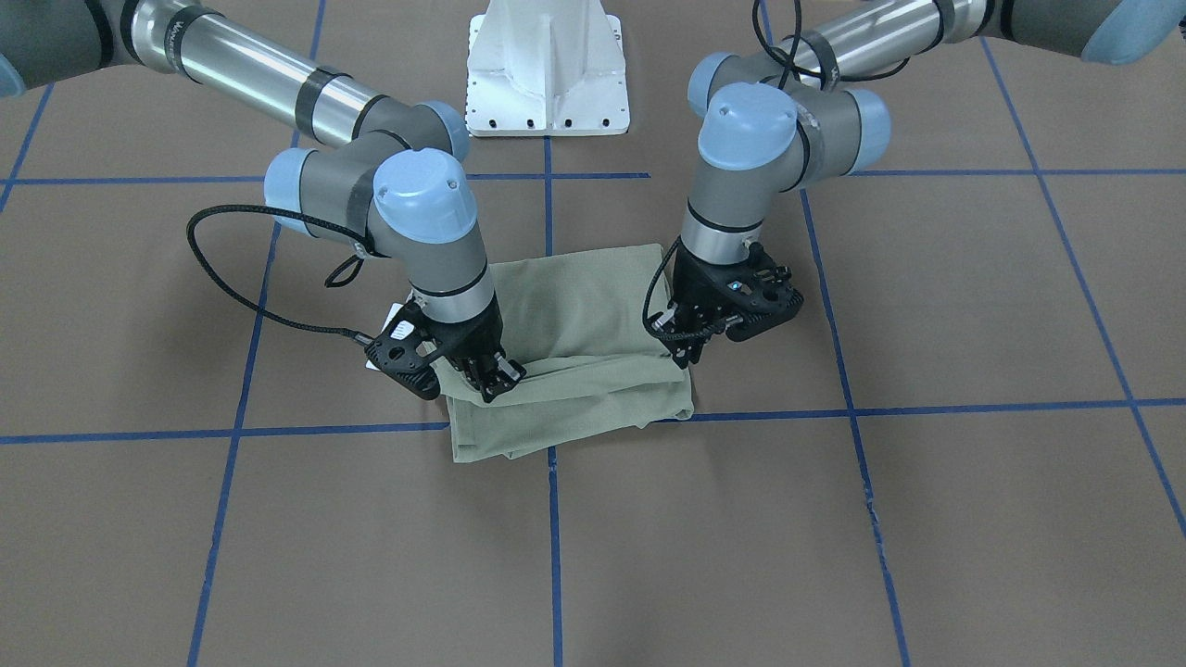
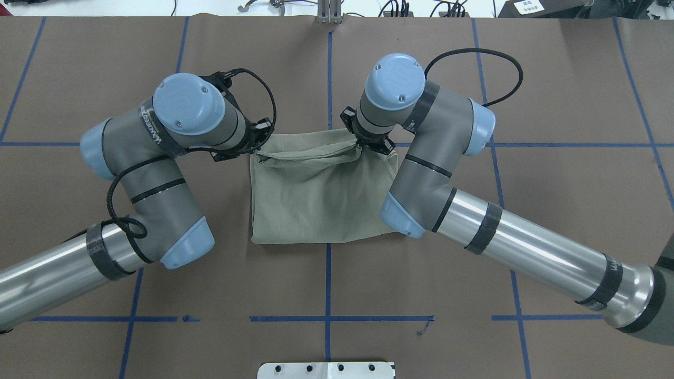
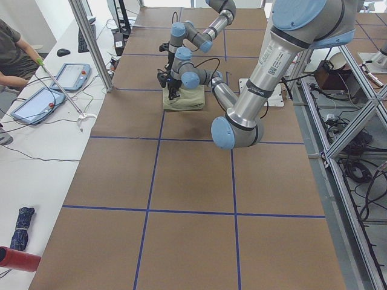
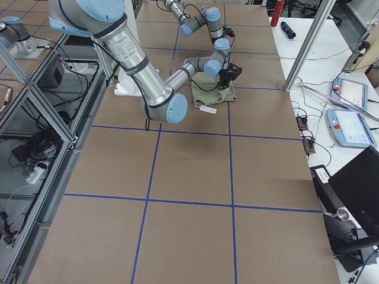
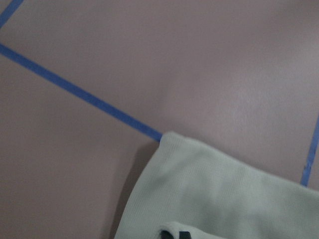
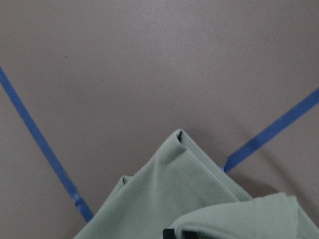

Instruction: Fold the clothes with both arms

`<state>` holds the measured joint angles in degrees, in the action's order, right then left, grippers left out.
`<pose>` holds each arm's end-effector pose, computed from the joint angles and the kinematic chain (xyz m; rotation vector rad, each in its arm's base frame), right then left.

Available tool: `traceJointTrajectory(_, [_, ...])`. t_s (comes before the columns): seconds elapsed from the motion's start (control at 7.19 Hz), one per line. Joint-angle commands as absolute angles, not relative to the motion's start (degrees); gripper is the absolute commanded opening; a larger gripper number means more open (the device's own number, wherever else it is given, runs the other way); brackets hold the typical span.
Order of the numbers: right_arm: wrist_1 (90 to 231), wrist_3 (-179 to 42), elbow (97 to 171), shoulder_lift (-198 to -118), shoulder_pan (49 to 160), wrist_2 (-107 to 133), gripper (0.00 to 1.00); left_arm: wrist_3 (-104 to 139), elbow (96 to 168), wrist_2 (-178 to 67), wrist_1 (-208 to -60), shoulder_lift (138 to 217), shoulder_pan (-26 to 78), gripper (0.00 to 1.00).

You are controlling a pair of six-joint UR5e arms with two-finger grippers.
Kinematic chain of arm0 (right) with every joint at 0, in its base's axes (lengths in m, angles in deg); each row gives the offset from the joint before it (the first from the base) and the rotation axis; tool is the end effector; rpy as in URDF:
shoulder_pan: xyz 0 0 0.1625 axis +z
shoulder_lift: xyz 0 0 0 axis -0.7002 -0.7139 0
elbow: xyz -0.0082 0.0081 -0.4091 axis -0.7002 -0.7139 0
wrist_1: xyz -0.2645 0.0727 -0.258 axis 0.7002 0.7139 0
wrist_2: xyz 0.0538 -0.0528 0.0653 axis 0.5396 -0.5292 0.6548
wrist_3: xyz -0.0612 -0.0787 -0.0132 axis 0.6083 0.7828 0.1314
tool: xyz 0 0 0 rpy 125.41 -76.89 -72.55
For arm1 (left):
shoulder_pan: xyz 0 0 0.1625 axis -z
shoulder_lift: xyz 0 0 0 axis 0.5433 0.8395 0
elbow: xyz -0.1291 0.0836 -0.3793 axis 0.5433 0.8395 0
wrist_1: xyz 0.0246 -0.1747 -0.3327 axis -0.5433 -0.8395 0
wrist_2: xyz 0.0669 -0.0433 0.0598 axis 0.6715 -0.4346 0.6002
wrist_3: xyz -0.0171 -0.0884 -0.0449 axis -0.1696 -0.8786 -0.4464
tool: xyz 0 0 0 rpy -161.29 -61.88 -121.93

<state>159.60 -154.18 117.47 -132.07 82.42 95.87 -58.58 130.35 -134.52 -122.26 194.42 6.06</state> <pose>-0.5117 -0.5337 0.2497 -0.0753 -0.8667 0.7067 0.4484 -0.5103 0.2734 0.1223 0.8942 -0.5693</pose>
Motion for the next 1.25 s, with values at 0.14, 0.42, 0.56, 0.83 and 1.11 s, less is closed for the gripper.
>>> traceJointTrajectory(0.14, [159.6,-149.7,115.5,-131.5,87.0,98.9,1.0,-51.4,125.9,-134.6,-125.0,194.4,10.5,1.0])
traceJointTrajectory(0.42, [160.0,-144.3,115.7,-132.1,89.9,100.2,1.0,-46.7,126.3,-135.5,-124.9,194.1,12.3,1.0])
traceJointTrajectory(0.56, [160.2,-139.2,117.1,-134.9,93.6,105.3,1.0,-41.7,128.0,-141.5,-125.1,191.0,15.5,1.0])
traceJointTrajectory(0.83, [160.5,-119.2,123.6,-146.0,103.3,109.1,1.0,-27.7,135.8,-145.6,-124.7,183.5,21.4,1.0])
traceJointTrajectory(1.11, [160.4,-96.7,125.1,-155.3,111.6,112.2,1.0,-14.5,137.6,-150.5,-124.7,177.5,28.8,1.0])
